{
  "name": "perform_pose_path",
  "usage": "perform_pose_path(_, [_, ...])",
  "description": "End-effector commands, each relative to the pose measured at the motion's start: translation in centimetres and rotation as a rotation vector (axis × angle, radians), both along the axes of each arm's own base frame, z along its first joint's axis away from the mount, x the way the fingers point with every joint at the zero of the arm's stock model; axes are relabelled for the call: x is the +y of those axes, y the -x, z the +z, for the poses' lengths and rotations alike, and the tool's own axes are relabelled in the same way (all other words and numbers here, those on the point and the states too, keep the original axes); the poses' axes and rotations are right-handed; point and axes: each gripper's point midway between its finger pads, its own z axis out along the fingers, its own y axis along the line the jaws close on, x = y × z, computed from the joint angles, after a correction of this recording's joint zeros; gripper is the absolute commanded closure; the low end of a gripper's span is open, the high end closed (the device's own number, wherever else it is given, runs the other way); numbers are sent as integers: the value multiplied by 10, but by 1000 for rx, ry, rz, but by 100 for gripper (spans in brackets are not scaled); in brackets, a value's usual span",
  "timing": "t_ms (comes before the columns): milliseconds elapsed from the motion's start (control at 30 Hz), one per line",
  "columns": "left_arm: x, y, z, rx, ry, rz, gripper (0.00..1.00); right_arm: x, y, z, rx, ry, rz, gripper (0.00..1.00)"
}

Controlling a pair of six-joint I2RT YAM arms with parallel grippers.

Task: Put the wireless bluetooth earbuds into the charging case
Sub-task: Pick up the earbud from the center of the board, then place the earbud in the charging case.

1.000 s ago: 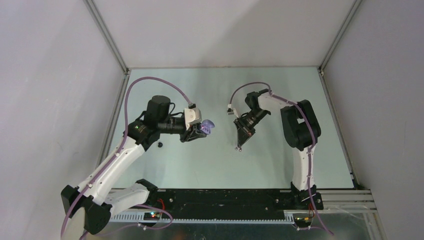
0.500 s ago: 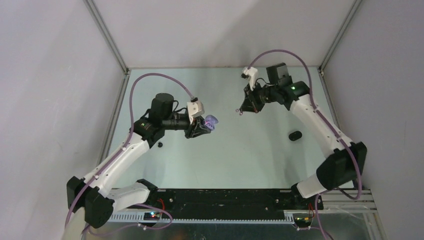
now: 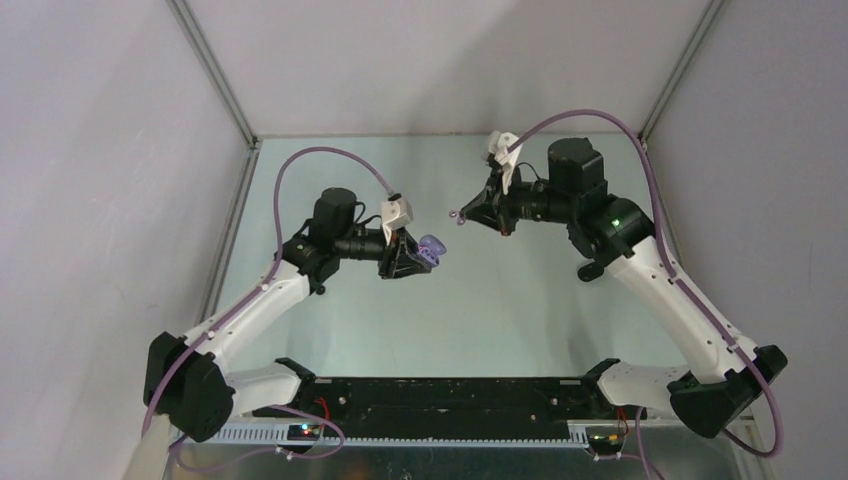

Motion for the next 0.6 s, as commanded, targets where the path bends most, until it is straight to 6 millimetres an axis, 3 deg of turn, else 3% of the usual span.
perform_pose_path(0, [-8,6,20,-21,74,-56,100,17,17,7,-32,-39,63,98])
perform_pose_path(333, [-5,24,38,-94,116,-132,100,36,40,-11,-5,-1,170,97])
perform_pose_path(567, [0,18,52,-225,94,-112,100,30,73,-1,-28,9,306,96])
